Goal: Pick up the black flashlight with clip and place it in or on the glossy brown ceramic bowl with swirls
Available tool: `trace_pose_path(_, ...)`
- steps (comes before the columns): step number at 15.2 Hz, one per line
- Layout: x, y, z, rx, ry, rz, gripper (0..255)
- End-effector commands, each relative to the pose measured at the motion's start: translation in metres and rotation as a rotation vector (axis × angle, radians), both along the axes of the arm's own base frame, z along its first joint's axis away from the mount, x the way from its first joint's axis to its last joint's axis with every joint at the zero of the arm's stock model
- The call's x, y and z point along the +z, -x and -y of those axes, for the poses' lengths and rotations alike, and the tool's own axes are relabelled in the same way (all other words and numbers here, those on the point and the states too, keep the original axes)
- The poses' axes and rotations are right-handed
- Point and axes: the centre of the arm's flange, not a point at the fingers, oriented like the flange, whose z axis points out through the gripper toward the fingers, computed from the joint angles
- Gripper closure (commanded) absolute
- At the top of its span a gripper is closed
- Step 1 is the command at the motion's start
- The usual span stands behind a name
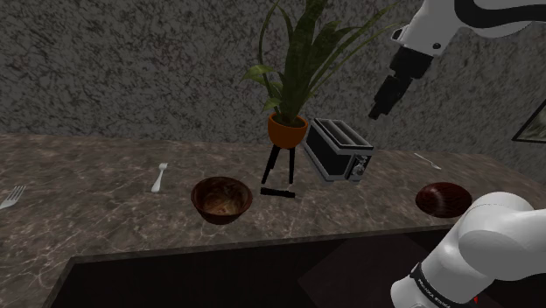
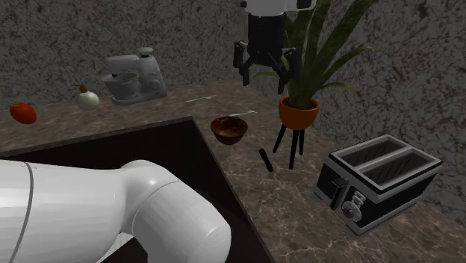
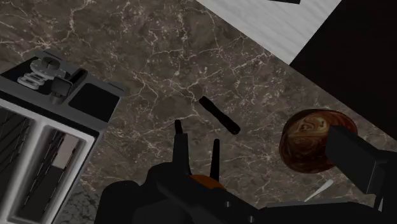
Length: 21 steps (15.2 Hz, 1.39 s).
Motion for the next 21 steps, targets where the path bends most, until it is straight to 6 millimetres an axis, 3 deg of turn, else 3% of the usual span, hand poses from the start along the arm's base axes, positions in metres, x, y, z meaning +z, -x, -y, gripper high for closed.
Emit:
trace_pose_path(1, 0.000, 0.000, 0.000, 0.000, 0.000, 0.000, 0)
trace_pose_path(11, -0.110, -0.077, -0.012, 0.219, 0.026, -0.028, 0)
trace_pose_path(21, -0.222, -0.147, -0.037, 0.438, 0.053, -0.055, 0)
